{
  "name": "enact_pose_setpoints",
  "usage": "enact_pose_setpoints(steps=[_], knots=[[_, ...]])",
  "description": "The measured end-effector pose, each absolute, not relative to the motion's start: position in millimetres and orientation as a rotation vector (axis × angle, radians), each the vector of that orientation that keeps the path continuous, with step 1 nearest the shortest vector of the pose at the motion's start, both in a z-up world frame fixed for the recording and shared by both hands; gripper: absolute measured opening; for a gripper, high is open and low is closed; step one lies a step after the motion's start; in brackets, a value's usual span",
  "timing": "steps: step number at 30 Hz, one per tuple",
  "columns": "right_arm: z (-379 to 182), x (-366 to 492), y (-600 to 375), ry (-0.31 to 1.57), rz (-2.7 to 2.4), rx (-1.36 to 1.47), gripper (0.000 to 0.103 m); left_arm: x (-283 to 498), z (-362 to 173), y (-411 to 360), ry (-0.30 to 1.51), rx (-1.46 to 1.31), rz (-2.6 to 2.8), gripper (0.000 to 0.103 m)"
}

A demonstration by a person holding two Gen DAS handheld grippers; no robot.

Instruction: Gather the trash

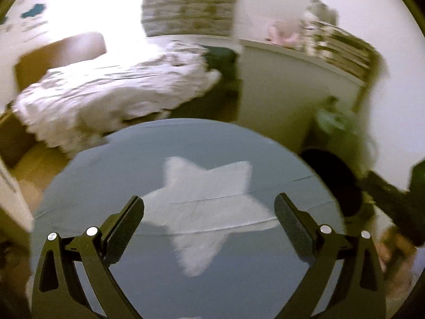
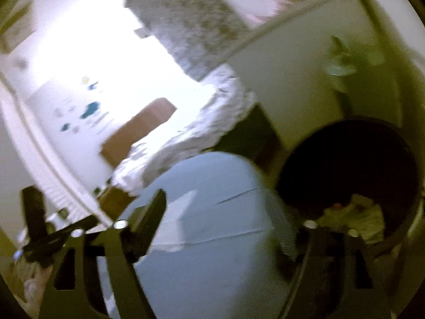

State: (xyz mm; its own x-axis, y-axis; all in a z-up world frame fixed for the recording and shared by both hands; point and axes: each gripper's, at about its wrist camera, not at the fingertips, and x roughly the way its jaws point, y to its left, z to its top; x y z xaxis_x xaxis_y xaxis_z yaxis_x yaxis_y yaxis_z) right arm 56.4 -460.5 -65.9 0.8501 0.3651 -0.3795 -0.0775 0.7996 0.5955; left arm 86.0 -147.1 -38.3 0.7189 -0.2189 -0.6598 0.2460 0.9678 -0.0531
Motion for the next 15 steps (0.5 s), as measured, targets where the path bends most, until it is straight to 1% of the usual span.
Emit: enact_pose_setpoints(steps=[6, 10, 15], knots=[[-35, 41, -370, 0.544, 0.425, 0.464, 0.080, 71, -38, -100, 0.716, -0.007, -0.182, 0.097], [-16, 31, -318, 0.548, 0.510, 0.370, 0.085, 60, -36, -74, 0.699, -0.035, -0.143, 0.097], [6, 22, -266, 0.536, 0.558, 0.214, 0.087, 52, -34, -52, 0.677, -0.072, -0.113, 0.097]])
